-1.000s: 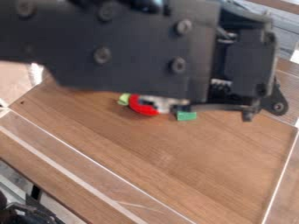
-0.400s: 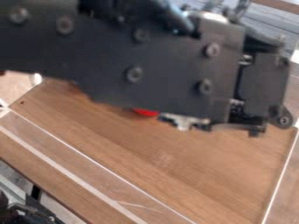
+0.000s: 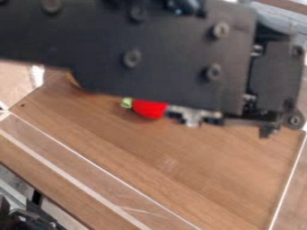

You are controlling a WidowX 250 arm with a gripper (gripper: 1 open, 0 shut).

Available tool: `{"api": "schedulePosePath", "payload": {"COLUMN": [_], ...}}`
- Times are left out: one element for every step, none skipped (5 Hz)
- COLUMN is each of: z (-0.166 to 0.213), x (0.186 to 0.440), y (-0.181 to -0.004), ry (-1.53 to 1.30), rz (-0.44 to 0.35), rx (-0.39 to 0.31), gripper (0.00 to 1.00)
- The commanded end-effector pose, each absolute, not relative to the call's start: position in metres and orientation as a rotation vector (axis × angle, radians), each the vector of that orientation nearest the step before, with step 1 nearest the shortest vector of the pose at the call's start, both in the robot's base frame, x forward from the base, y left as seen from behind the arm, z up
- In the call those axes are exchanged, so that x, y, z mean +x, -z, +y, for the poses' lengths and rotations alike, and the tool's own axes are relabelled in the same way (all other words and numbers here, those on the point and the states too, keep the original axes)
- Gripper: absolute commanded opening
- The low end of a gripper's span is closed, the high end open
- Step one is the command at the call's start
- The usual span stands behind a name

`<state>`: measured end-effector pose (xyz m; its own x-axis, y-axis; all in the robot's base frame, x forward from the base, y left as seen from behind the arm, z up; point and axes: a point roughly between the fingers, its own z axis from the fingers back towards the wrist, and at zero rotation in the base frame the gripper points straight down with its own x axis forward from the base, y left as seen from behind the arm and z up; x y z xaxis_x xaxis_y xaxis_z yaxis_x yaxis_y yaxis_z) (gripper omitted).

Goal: Move the red object to the right side of the table

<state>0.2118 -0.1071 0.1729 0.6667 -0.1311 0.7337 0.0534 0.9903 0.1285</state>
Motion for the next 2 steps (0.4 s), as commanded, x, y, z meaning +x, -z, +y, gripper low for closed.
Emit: {"api": "schedulePosePath", "payload": {"z": [-0.1106, -0.1077], "x": [0.2155, 0.2153], "y": [-0.1879, -0.1891], "ry": [0.072, 0.045], "rz": [-0.859, -0.85], "rx": [0.069, 0.067], "gripper": [0.0, 0.0]}}
